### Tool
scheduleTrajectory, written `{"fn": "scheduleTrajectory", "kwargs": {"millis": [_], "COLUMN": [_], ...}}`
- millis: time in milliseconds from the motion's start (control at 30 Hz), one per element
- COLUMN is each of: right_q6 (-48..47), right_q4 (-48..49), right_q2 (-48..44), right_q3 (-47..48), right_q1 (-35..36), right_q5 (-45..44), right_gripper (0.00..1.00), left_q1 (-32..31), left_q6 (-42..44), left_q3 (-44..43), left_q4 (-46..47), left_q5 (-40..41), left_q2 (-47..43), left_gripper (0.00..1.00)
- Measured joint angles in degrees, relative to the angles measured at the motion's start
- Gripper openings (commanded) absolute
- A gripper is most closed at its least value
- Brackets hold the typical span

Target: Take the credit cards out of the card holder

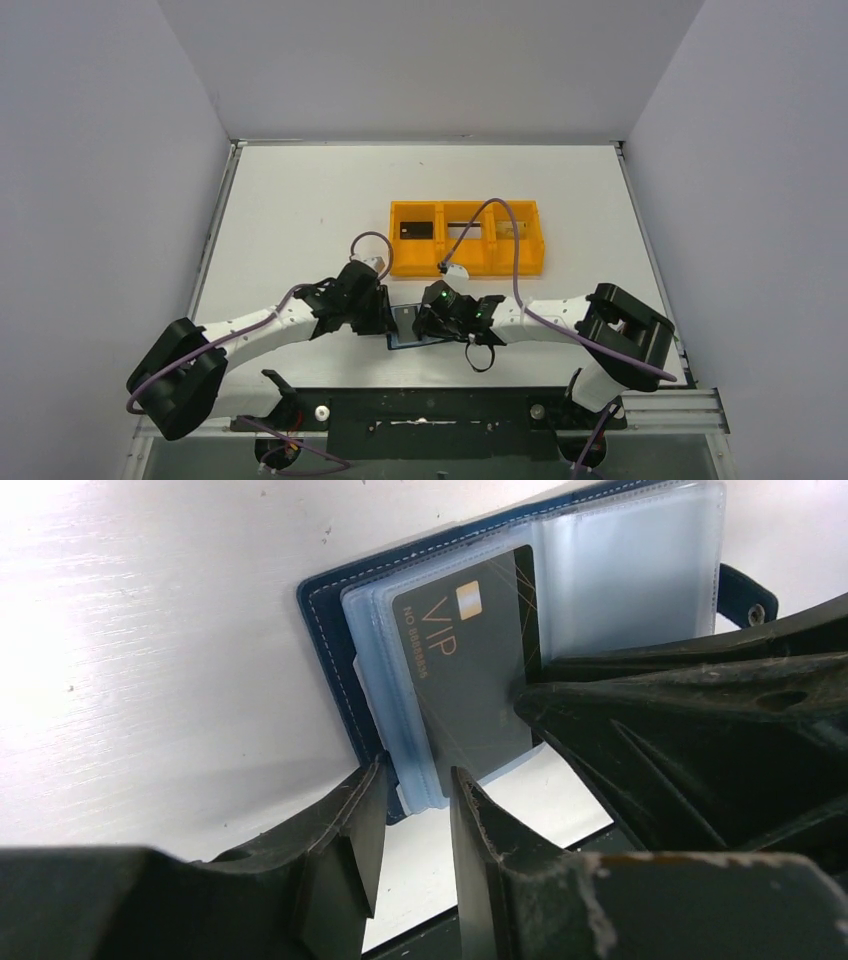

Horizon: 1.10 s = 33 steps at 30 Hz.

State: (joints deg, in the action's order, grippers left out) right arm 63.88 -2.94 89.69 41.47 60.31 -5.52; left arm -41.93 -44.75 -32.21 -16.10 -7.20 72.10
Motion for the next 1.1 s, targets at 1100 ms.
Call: {"fn": "scheduleTrajectory", "kwargs": {"millis": [1100], "right_q6": [3.1], "right_q4": [9.7], "right_q2": [-0.6], "right_q3": [-5.6], "right_q1": [-3.3], "right_q5": [5.0], "right_gripper": [0.35], "left_q1": [-3.5], "left_q6": [-3.4], "left_q3": [-2.6], "left_q4": [6.2], "left_q5": [5.4], "left_q2": [7.3], "left_gripper": [0.09]}}
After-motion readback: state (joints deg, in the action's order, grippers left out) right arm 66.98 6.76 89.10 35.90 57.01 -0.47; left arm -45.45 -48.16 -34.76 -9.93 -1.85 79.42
